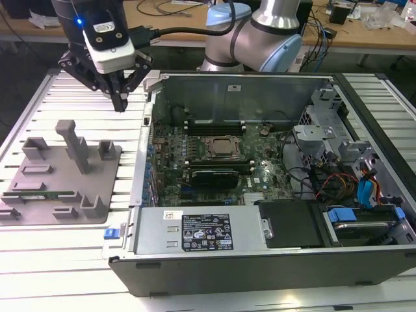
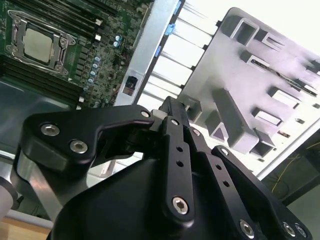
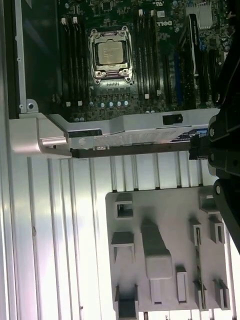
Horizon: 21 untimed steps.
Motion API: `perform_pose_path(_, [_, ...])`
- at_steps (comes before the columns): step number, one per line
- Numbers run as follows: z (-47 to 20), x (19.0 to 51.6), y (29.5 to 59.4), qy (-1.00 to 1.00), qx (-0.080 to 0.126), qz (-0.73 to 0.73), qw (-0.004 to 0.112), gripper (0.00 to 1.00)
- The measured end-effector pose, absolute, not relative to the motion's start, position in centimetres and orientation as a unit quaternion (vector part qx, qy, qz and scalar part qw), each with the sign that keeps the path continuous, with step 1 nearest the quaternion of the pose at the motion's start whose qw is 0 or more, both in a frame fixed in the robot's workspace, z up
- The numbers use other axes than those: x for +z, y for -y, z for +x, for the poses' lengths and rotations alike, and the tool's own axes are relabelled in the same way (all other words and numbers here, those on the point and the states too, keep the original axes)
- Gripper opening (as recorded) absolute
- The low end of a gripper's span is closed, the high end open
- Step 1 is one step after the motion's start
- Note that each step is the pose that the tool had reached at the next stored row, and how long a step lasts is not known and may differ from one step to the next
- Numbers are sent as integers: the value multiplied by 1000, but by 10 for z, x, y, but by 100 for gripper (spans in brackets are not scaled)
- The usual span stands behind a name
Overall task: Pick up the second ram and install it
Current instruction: 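Reach for the second ram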
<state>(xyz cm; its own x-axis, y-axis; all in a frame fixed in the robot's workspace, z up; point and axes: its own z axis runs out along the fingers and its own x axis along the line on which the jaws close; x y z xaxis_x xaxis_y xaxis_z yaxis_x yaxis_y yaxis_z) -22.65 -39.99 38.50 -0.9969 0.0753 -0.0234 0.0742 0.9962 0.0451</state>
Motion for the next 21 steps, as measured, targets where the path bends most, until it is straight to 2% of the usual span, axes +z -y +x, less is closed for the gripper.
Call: perform_pose_path(21, [-262,380,408,-999,22,37,13,8])
